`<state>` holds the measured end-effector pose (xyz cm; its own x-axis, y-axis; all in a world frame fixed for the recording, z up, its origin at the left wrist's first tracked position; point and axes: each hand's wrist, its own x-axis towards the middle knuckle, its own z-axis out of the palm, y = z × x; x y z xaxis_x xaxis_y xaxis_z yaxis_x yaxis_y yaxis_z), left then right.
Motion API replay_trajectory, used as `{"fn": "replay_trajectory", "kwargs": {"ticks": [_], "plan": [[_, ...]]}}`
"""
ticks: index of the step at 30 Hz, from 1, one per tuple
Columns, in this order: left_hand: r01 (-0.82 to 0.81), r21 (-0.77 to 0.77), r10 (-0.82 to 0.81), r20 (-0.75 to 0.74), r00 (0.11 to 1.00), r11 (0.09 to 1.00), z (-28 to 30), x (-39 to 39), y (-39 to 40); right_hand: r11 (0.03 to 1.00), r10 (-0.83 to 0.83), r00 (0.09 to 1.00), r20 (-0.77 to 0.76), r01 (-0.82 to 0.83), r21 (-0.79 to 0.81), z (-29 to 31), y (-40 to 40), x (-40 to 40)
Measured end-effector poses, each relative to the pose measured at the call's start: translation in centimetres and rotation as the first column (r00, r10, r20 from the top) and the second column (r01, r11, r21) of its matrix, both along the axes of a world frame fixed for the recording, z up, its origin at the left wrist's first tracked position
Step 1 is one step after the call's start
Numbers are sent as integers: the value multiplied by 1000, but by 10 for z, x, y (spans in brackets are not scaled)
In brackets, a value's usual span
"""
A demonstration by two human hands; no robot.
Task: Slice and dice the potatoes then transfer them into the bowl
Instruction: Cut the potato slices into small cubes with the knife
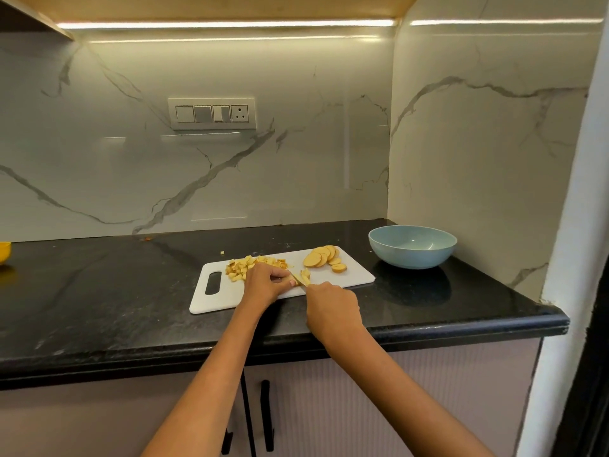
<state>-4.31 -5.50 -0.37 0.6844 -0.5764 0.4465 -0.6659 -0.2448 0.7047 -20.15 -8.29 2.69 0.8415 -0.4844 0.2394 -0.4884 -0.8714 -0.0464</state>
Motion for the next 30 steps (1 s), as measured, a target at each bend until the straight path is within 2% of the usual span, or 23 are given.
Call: {"fn": "replay_trajectory", "kwargs": {"ticks": [10, 17, 20, 30], "plan": [[21, 5, -21, -39, 999, 1000, 0, 0, 1, 1000, -5, 1000, 31, 6, -31, -1, -2, 4], [-82, -67, 81, -23, 996, 994, -1, 0, 1, 990, -78, 989, 124, 62, 128, -8, -10, 4], [-120, -85, 119, -16, 993, 989, -2, 0, 2, 991, -65, 989, 132, 48, 129, -9, -11, 3], [-99, -59, 97, -22, 995, 993, -2, 1, 3, 993, -19, 994, 108, 6, 114, -6, -10, 3]]}}
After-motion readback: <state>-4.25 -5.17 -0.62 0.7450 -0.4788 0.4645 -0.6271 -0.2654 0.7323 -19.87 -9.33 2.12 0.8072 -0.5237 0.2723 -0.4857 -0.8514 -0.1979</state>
